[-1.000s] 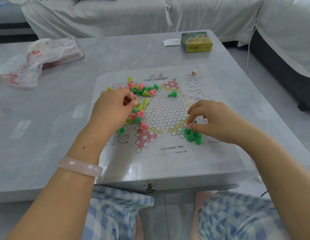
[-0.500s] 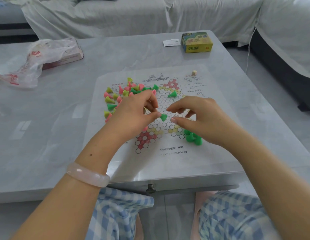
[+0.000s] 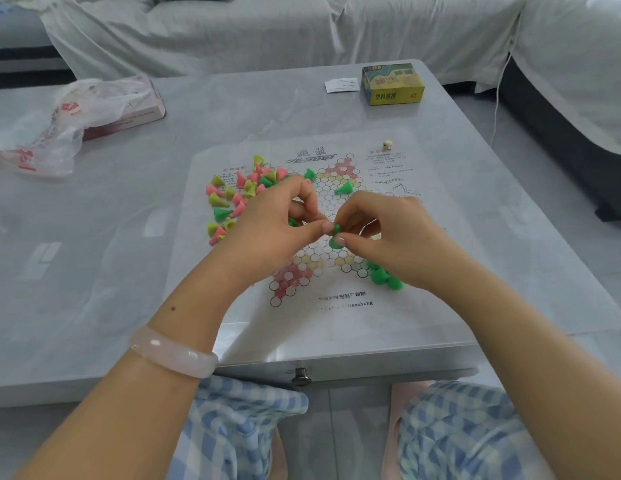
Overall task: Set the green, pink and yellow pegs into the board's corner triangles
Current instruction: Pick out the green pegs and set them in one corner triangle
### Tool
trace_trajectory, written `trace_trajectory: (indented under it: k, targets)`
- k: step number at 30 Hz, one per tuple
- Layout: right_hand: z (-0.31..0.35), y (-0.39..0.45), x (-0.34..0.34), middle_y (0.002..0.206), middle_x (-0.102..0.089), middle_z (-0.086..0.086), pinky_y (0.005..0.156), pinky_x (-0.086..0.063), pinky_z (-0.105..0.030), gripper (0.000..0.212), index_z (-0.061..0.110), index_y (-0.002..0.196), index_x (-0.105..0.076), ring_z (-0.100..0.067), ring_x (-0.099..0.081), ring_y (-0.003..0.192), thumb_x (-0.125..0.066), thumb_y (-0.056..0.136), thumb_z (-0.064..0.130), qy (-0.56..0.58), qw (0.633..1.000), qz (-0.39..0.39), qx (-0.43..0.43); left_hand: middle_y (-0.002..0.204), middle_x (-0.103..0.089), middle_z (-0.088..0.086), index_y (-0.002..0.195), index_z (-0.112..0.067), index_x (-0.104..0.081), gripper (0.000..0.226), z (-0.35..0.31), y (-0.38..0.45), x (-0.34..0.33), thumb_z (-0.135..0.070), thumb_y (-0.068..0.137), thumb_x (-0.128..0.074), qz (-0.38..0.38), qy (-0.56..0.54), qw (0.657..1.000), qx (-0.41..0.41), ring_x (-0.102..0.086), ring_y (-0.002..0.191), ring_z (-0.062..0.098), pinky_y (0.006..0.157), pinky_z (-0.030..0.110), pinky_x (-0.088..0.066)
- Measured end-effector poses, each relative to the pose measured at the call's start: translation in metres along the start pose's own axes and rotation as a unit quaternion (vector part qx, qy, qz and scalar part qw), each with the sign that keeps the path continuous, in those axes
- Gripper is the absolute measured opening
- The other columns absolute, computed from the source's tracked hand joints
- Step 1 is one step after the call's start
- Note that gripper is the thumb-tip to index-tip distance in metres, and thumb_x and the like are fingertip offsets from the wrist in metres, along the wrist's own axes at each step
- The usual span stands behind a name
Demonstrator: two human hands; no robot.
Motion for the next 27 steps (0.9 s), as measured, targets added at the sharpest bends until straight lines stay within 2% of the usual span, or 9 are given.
trace_trajectory:
  k: [3,5,6,8,11,17,20,23,27]
  targets:
    - [0.0,0.0,0.006,0.073,-0.061,0.015,0.073,-0.048,-0.014,0.009,0.016,0.087,-0.061,-0.004,-0.06,0.072,-0.067,0.079,0.016,0.008,1.0,-0.019,-0.004,0.082,-0.07,-0.007,0.08,-0.019,-0.054,0.011,0.005,0.002,0.01,-0.019,0.083,-0.064,0.005,0.003,1.0,0.008,-0.064,0.083,0.0,0.075,0.016,-0.049]
    - [-0.003,-0.001,0.01,0.073,-0.062,0.014,0.074,-0.049,-0.016,0.008,0.016,0.086,-0.061,-0.003,-0.059,0.074,-0.066,0.08,0.014,0.015,0.999,-0.032,-0.014,0.081,-0.063,-0.012,0.081,-0.021,-0.059,0.005,0.013,0.004,0.022,-0.019,0.083,-0.064,-0.001,0.109,0.994,0.004,-0.056,0.073,-0.008,0.066,0.005,-0.042]
    - [-0.005,-0.001,0.013,0.073,-0.062,0.014,0.073,-0.049,-0.015,0.008,0.016,0.086,-0.061,-0.002,-0.059,0.075,-0.065,0.08,0.013,0.019,0.999,-0.037,-0.02,0.081,-0.06,-0.014,0.084,-0.022,-0.062,0.003,0.018,0.005,0.026,-0.019,0.084,-0.063,0.0,0.185,0.983,0.002,-0.053,0.071,-0.008,0.064,0.006,-0.039]
    - [-0.008,-0.001,0.017,0.073,-0.063,0.013,0.072,-0.049,-0.013,0.009,0.017,0.085,-0.06,0.001,-0.059,0.074,-0.064,0.08,0.011,0.023,0.998,-0.047,-0.026,0.084,-0.056,-0.013,0.093,-0.024,-0.066,0.012,0.031,0.008,0.028,-0.017,0.085,-0.06,0.014,0.302,0.953,0.005,-0.051,0.08,0.001,0.071,0.019,-0.039]
    - [-0.01,-0.002,0.019,0.075,-0.064,0.011,0.072,-0.048,-0.011,0.008,0.017,0.085,-0.06,0.001,-0.059,0.074,-0.064,0.08,0.012,0.023,0.998,-0.054,-0.03,0.091,-0.05,-0.008,0.1,-0.023,-0.065,0.019,0.04,0.011,0.023,-0.017,0.084,-0.06,0.039,0.362,0.931,0.006,-0.047,0.086,0.011,0.077,0.03,-0.042]
    - [-0.013,-0.003,0.023,0.073,-0.062,0.016,0.069,-0.045,-0.006,0.007,0.02,0.08,-0.061,0.006,-0.057,0.073,-0.063,0.081,0.013,0.002,0.998,-0.048,-0.031,0.101,-0.055,-0.001,0.095,-0.017,-0.064,0.012,0.041,0.016,0.023,-0.015,0.084,-0.059,0.013,0.382,0.924,0.002,-0.048,0.092,0.015,0.081,0.034,-0.044]
    - [-0.015,-0.003,0.017,0.074,-0.057,0.021,0.068,-0.045,-0.01,0.008,0.025,0.079,-0.061,0.003,-0.056,0.075,-0.061,0.081,0.017,-0.061,0.998,-0.004,-0.023,0.103,-0.061,-0.002,0.095,-0.017,-0.063,0.011,0.04,0.016,0.027,-0.018,0.085,-0.059,0.0,0.359,0.933,0.008,-0.052,0.094,0.015,0.08,0.031,-0.042]
    - [-0.016,-0.003,0.008,0.082,-0.051,0.017,0.073,-0.041,-0.018,0.007,0.028,0.08,-0.059,-0.002,-0.049,0.081,-0.06,0.081,0.021,-0.104,0.994,0.037,-0.019,0.098,-0.064,-0.002,0.092,-0.018,-0.062,0.007,0.036,0.014,0.033,-0.019,0.086,-0.059,-0.029,0.325,0.945,0.01,-0.054,0.089,0.015,0.077,0.031,-0.043]
    - [-0.02,-0.004,-0.001,0.088,-0.046,0.009,0.069,-0.03,-0.01,0.004,0.029,0.082,-0.059,-0.008,-0.038,0.088,-0.061,0.081,0.025,-0.144,0.986,0.08,-0.024,0.092,-0.062,-0.004,0.087,-0.019,-0.06,0.003,0.032,0.011,0.037,-0.021,0.085,-0.06,-0.054,0.294,0.954,0.009,-0.055,0.087,0.014,0.076,0.029,-0.043]
Point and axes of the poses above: each hand's wrist, its own y-axis towards the middle knuckle, its own x-axis out of the back of the hand, z = x × y, the point moved 8 cm from there along y, towards the middle knuckle
